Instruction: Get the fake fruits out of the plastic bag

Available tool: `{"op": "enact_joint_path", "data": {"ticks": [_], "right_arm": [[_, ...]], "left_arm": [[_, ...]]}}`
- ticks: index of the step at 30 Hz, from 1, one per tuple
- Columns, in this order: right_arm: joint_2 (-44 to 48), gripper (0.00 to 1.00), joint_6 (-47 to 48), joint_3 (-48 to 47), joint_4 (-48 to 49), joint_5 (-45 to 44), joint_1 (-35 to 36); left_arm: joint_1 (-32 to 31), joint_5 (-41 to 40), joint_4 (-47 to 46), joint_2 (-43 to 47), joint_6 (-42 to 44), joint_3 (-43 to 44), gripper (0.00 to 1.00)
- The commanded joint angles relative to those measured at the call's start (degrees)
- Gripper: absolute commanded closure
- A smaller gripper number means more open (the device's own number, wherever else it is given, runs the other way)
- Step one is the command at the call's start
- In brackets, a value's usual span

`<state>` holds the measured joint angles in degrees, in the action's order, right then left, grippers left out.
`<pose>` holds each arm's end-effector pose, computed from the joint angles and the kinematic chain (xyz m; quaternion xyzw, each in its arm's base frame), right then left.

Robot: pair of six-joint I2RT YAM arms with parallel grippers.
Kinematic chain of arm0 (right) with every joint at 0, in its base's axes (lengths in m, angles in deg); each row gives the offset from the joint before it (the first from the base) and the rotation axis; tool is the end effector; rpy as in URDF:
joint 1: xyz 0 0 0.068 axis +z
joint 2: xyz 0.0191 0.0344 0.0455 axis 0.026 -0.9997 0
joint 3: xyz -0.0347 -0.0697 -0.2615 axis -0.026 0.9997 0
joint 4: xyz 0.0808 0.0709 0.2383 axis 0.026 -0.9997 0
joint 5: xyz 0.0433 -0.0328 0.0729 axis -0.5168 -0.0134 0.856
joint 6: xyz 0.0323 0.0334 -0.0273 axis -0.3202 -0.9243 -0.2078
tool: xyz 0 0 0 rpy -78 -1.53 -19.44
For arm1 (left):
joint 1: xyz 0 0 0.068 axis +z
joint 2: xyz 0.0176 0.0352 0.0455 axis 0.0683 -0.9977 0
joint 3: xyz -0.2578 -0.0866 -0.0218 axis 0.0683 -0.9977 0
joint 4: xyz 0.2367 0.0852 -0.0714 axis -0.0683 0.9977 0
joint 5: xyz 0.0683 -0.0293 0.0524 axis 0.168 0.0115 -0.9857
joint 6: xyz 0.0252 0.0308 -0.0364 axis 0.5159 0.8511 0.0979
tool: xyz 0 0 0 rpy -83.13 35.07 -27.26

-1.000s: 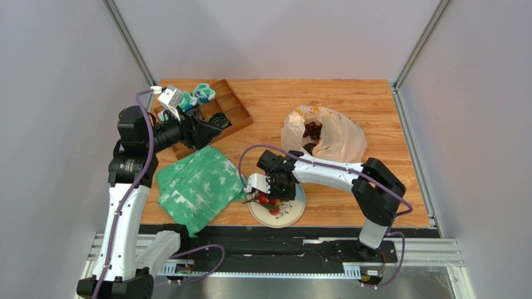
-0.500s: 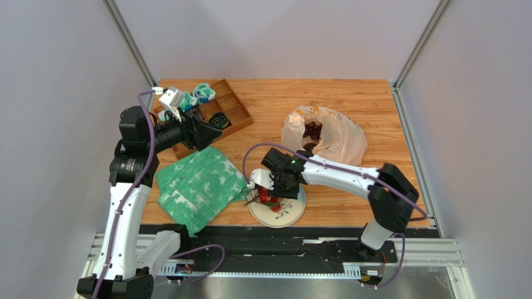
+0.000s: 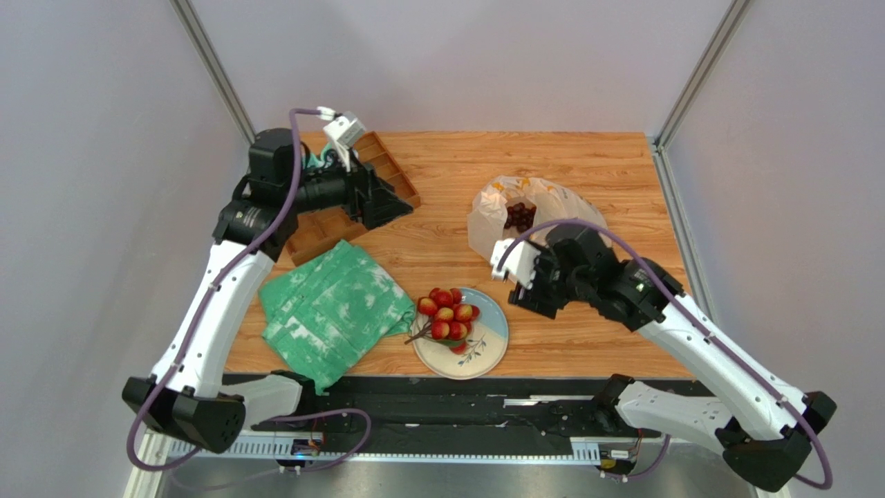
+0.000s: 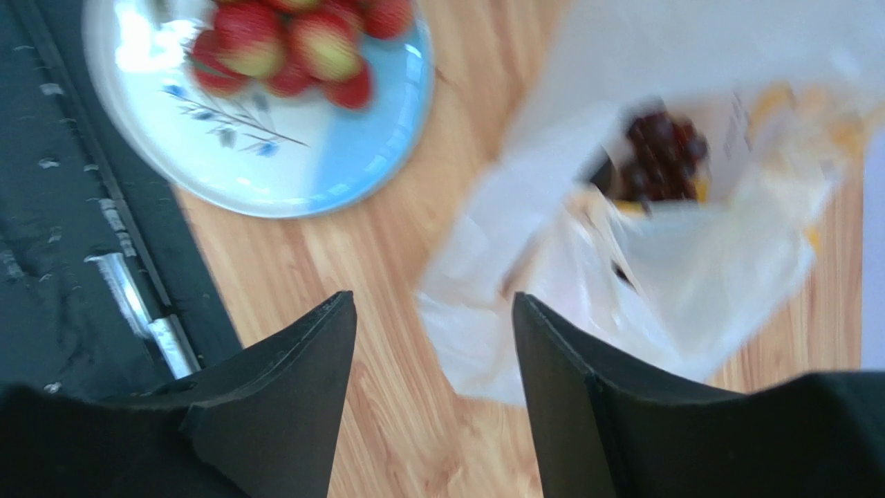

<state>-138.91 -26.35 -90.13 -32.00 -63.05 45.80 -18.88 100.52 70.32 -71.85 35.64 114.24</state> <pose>0.1207 0.1338 0.3460 -0.6325 0.6932 0.0595 0.3406 0.2233 -0.0862 0.4363 0.2537 0.7377 -0.4307 0.4538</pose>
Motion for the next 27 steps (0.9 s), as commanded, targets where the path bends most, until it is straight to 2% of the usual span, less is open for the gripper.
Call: {"op": "enact_joint_path", "data": {"ticks": [1, 2, 5, 10, 13, 14, 18, 20, 21, 22, 23, 24, 25, 26, 27], "right_arm": [[-1.67, 0.37, -4.54, -3.95, 0.95, 3.78, -13.68], [-2.63, 0.36, -5.67, -4.31, 1.65, 4.92, -18.15], [-6.59, 0.34, -6.13, -4.05, 5.5, 4.49, -22.4], [-13.26, 0.3, -3.41, -2.91, 8.43, 3.52, -23.38], [-14.85, 0.29, -1.74, -0.98, 10.35, 3.96, -23.56], [-15.12, 0.29, -1.73, 0.86, 13.67, 2.4, -23.56], [-19.59, 0.29, -3.66, -0.26, 16.34, -0.52, -23.56], [-22.5, 0.31, -2.7, -0.09, 17.91, -2.44, -23.56], [-23.29, 0.35, -2.44, -0.01, 18.18, -3.06, -23.56], [-24.25, 0.39, -2.17, -0.27, 18.27, -5.59, -23.73], [-24.96, 0.44, -0.78, -0.44, 17.4, -6.4, -24.08], [-24.97, 0.6, -0.15, -0.44, 17.13, -6.84, -24.43], [-24.88, 0.67, 0.37, -0.62, 16.78, -7.28, -25.57], [-24.44, 0.74, 0.2, -1.14, 15.47, -7.81, -26.45], [-24.09, 0.85, -0.32, -1.67, 14.59, -7.82, -27.5]], "left_arm": [[-6.65, 1.51, 1.03, -6.53, 6.6, 6.45, 0.11], [-8.84, 1.16, 1.2, -7.85, 7.04, 7.52, 0.04], [-12.18, -0.34, 1.2, -13.56, 7.84, 11.91, 0.02], [-17.02, -4.46, 0.77, -22.96, 8.19, 18.77, 0.01], [-18.08, -5.17, -0.55, -27.27, 7.32, 20.88, 0.01], [-18.17, -5.52, -0.99, -28.24, 6.7, 21.24, 0.01], [-18.44, -6.14, -2.13, -31.85, 6.61, 23.7, 0.1], [-18.53, -6.4, -2.75, -33.07, 6.08, 24.31, 0.25], [-18.53, -6.93, -2.58, -33.52, 5.56, 25.36, 0.31], [-18.44, -7.02, -2.75, -33.61, 5.03, 25.54, 0.45], [-18.44, -5.36, -3.45, -33.61, 4.85, 25.72, 0.53], [-18.44, -4.39, -3.63, -33.44, 4.76, 25.29, 0.61], [-18.44, -3.77, -3.72, -33.26, 4.33, 24.93, 0.8], [-18.52, -3.33, -3.98, -32.39, 3.11, 24.5, 0.88], [-18.53, -3.24, -4.15, -31.77, 3.09, 22.92, 0.96]]}}
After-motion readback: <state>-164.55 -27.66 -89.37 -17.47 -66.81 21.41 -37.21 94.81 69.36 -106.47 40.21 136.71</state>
